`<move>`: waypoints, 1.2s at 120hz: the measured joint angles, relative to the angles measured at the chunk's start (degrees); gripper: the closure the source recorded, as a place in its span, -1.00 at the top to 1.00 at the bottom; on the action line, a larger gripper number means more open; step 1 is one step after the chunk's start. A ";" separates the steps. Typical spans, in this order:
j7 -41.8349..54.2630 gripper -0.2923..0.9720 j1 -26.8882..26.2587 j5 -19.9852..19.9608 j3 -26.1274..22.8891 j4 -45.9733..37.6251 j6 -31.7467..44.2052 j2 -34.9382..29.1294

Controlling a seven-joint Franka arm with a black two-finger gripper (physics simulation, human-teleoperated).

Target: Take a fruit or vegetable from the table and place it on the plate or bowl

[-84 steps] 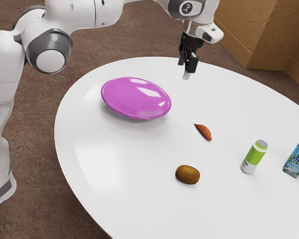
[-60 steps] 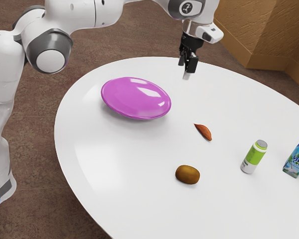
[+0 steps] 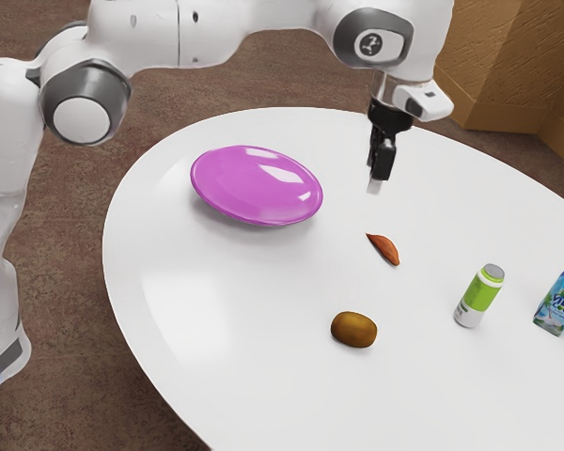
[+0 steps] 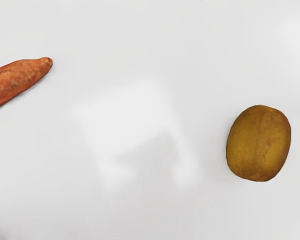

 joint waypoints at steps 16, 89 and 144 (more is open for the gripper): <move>0.18 0.54 -0.17 0.15 -7.15 -1.64 0.02 0.06; -3.89 0.54 -7.27 3.11 -4.76 -19.35 5.41 -8.56; -7.18 0.54 -3.50 4.43 -5.43 -9.29 7.80 3.92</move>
